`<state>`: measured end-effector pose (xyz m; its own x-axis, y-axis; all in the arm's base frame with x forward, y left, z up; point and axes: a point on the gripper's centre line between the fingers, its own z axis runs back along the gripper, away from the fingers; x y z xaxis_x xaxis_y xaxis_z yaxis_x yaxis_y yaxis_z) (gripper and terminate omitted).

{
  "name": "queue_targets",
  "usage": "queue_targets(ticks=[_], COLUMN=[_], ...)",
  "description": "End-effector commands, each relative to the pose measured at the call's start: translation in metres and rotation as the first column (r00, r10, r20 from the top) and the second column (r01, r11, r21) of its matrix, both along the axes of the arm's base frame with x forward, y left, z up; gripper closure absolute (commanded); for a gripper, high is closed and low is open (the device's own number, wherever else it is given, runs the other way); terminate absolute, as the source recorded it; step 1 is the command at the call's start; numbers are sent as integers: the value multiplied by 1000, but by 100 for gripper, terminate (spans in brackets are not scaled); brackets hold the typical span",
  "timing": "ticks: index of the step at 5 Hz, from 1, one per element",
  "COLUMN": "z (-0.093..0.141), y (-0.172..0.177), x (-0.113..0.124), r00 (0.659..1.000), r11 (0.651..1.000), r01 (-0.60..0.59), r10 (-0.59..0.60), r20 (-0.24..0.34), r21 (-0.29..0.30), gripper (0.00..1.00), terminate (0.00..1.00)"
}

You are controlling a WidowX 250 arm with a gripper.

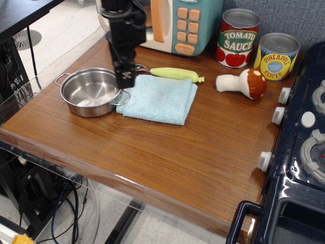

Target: Put the pot on the right of the cloth

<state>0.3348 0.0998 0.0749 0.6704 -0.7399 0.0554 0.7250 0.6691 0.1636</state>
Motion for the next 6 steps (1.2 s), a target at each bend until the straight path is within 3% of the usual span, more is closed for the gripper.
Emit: queue_targets(ticks=[1, 4, 5, 6], z=[3, -33, -35, -33], y=[27, 47, 46, 44], x=[-34, -23, -22, -24], r00=[993, 992, 991, 991], r11=[990, 992, 991, 990], r01=[113, 127, 134, 136], r10=[-116, -127, -134, -136], r20=[29, -5, -8, -6], r21=[79, -8, 14, 26], gripper=[0, 0, 100, 100], terminate=[0, 0, 0, 0])
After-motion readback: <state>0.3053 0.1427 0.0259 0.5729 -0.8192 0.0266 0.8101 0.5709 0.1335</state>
